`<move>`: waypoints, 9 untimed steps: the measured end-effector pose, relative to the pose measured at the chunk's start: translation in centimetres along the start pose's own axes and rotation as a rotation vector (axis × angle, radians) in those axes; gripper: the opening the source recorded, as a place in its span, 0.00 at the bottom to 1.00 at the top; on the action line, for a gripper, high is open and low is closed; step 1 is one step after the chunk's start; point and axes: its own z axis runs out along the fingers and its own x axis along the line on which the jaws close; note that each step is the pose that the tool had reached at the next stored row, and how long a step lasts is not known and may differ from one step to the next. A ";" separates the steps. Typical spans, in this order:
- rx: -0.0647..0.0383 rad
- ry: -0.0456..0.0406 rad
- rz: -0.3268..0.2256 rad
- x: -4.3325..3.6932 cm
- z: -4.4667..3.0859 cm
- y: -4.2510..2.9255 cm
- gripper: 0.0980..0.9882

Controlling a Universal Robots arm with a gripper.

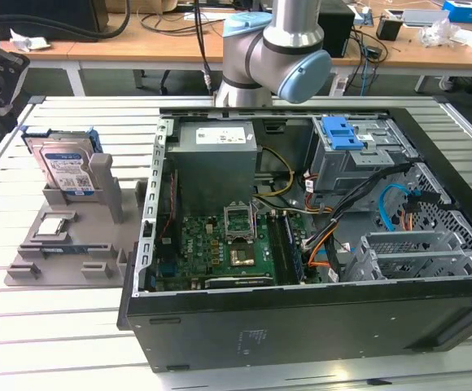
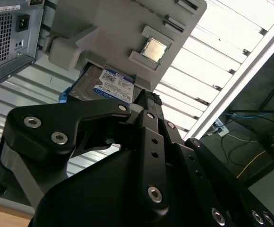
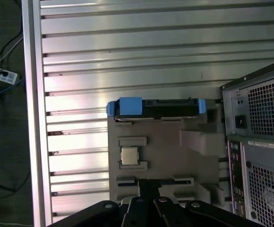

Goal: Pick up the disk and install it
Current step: 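Reach for the disk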

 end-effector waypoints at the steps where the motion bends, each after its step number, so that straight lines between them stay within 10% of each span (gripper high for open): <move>1: 0.000 -0.0001 0.000 0.23 0.00 -0.02 0.01; 9: 0.000 -0.0001 0.000 1.94 -0.03 -0.14 0.01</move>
